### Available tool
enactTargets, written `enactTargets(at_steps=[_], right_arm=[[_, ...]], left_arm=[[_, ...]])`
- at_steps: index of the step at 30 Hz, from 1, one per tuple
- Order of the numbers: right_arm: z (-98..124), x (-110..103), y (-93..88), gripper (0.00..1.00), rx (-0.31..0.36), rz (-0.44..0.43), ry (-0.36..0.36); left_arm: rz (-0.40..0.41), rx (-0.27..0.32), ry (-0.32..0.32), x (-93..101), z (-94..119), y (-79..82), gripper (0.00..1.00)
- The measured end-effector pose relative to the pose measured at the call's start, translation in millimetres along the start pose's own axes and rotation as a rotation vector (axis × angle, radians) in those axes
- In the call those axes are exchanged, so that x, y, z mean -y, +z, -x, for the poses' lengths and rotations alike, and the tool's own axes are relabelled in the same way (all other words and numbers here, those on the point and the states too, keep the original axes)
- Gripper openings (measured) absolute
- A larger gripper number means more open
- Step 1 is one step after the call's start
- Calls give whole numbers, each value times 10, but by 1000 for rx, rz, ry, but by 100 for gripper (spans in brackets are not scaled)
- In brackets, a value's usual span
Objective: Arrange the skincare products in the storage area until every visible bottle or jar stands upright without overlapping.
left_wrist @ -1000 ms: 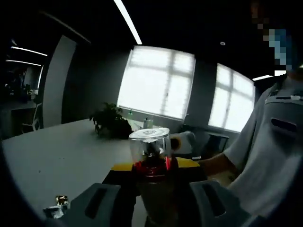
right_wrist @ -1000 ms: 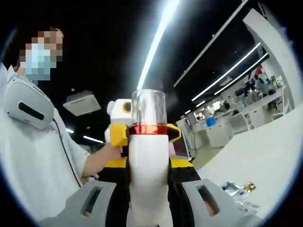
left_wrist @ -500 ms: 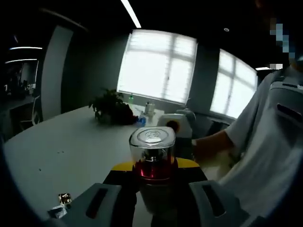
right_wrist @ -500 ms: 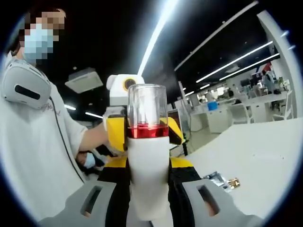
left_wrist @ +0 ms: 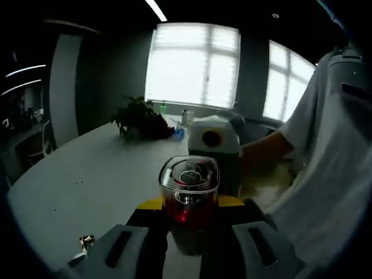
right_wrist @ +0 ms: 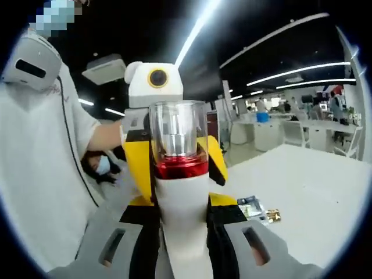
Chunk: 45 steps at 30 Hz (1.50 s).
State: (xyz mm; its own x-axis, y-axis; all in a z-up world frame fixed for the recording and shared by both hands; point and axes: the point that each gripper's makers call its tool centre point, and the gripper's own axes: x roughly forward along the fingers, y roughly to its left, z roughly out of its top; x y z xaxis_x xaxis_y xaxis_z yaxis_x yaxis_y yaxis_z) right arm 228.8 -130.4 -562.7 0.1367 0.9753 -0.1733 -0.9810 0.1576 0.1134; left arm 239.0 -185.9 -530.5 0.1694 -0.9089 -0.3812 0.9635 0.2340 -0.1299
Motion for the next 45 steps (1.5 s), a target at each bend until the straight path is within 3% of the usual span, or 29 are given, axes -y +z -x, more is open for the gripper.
enactTargets(at_steps=[7,17,27,34,40,45], right_arm=[[-7,123,-367,29,-82,4,5],[93,409,-814,29,-178,29,-55],[178,629,-1137,29,-223,67,-108],[196,742,-1381,29,-214,106,-137],[271,872,-1594,29,-269,142,-166],[317,963,-1679,30,-277,139,-165]], left_arm=[[5,-51,-11,-64,-198,-305,26],[-57,-101,-27,-189,-541,-559,26],[-79,-106,-66,-294,-818,-749,26],[-136,-144,-86,-452,-1043,-1012,26],[-151,-152,-112,-505,-1212,-1126,26],[-144,-158,-134,-578,-1310,-1168,26]])
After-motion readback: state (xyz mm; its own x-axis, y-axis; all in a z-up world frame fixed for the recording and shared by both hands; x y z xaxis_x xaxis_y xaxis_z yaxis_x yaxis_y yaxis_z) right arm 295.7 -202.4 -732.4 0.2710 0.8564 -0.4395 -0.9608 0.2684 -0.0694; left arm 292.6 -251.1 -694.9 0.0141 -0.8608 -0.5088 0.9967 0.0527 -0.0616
